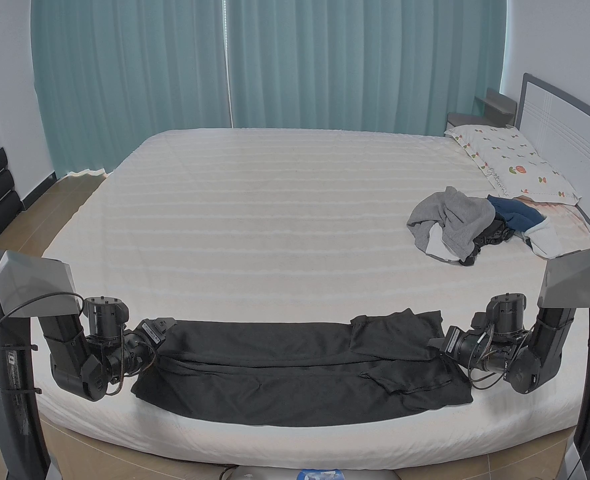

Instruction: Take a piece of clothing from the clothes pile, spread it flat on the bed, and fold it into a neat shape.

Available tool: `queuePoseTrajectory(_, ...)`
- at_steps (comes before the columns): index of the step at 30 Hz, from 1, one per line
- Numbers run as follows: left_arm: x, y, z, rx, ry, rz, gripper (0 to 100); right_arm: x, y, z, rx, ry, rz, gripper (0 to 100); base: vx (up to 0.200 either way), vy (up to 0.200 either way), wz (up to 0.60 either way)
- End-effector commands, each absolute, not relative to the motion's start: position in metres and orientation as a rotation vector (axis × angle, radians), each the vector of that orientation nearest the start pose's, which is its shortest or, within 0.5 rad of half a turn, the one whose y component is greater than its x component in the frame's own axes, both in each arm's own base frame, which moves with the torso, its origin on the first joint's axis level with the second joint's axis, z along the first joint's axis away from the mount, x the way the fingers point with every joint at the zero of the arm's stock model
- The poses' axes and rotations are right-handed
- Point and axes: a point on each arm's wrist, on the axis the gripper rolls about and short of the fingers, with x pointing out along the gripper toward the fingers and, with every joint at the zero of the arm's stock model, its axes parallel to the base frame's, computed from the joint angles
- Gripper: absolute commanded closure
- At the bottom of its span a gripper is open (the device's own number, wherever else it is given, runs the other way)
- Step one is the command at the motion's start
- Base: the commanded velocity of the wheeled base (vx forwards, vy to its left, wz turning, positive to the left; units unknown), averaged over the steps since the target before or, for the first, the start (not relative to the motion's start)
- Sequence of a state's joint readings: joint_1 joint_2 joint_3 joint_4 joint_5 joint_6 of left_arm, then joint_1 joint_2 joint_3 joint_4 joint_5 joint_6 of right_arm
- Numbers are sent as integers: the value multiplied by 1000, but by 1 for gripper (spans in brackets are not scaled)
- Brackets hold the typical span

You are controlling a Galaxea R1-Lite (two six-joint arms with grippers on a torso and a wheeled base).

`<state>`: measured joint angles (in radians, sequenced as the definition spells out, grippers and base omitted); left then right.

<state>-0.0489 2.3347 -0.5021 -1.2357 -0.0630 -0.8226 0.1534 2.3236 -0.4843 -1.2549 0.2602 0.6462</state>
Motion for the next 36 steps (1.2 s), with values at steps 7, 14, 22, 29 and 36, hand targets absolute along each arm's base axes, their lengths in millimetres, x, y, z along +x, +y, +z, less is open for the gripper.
queuePoseTrajectory(7,318,-18,-33,-792,619,143,0,296,51,-37,611,721,205,100,0,0,0)
queuePoseTrajectory(14,317,-18,-33,-792,620,143,0,292,52,-37,606,725,211,100,0,0,0)
queuePoseTrajectory(22,319,-16,-32,-793,612,159,0,291,51,-34,609,716,208,0,0,0,0)
queuePoseTrajectory(29,312,-5,-22,-709,623,169,0,300,36,-30,639,640,179,0,0,0,0)
queuePoseTrajectory(36,296,4,-5,-608,690,161,0,311,25,-32,703,617,153,0,0,0,0)
